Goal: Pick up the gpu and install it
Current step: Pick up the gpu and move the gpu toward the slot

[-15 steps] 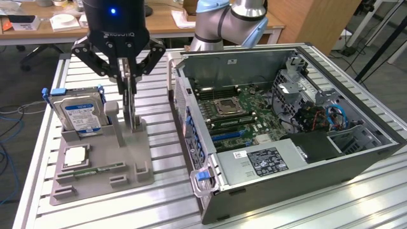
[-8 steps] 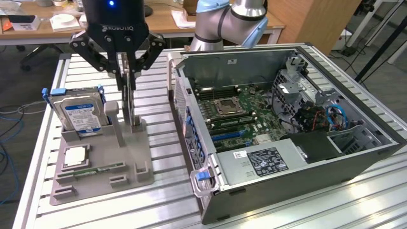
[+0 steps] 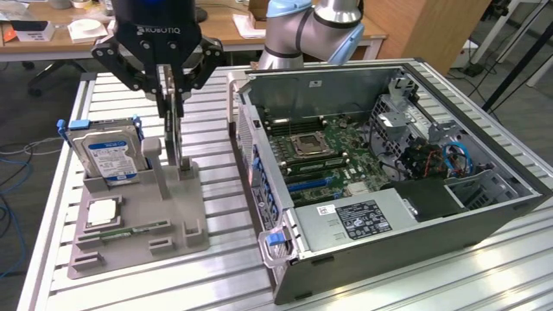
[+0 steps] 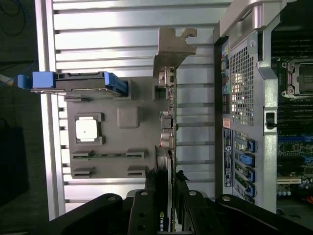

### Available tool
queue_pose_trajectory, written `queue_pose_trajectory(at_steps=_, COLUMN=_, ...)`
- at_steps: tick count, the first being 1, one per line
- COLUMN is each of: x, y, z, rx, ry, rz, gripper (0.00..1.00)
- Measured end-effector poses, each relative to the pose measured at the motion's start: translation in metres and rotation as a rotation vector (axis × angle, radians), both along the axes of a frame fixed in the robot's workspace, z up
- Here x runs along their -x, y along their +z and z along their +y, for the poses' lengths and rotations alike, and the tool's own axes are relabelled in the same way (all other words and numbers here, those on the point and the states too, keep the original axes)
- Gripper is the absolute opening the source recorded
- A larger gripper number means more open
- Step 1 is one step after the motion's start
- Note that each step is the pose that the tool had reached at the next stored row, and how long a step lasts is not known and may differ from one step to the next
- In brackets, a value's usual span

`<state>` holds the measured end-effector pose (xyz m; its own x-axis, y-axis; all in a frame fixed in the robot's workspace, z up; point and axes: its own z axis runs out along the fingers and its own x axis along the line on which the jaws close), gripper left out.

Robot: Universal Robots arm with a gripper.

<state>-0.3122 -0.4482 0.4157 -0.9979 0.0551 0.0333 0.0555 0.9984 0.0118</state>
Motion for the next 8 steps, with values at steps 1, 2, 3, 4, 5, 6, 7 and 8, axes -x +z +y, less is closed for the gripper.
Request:
queue_pose_trajectory(at_steps=1, x=0.0000, y=0.0008, z=0.0000, rx=-0.0001, ry=0.000, rz=-0.0001, gripper=0.26)
queue_pose_trajectory(at_steps=2, x=0.0000, y=0.0021, z=0.0000, rx=0.0001, ry=0.000, rz=0.0000, gripper=0.26)
queue_pose_trajectory(at_steps=3, x=0.0001, y=0.0028, z=0.0001, rx=0.0000, ry=0.000, rz=0.0000, gripper=0.26)
queue_pose_trajectory(at_steps=4, x=0.0001, y=0.0029, z=0.0001, rx=-0.0001, ry=0.000, rz=0.0000, gripper=0.26)
queue_pose_trajectory(at_steps=5, x=0.0001, y=0.0029, z=0.0001, rx=-0.0001, ry=0.000, rz=-0.0001, gripper=0.26)
queue_pose_trajectory(at_steps=6, x=0.0001, y=0.0029, z=0.0001, rx=0.0000, ry=0.000, rz=0.0000, gripper=0.26)
queue_pose_trajectory(at_steps=7, x=0.0001, y=0.0030, z=0.0001, rx=0.0001, ry=0.000, rz=0.0000, gripper=0.26)
queue_pose_trajectory(at_steps=8, x=0.0001, y=0.0030, z=0.0001, rx=0.0001, ry=0.000, rz=0.0001, gripper=0.26)
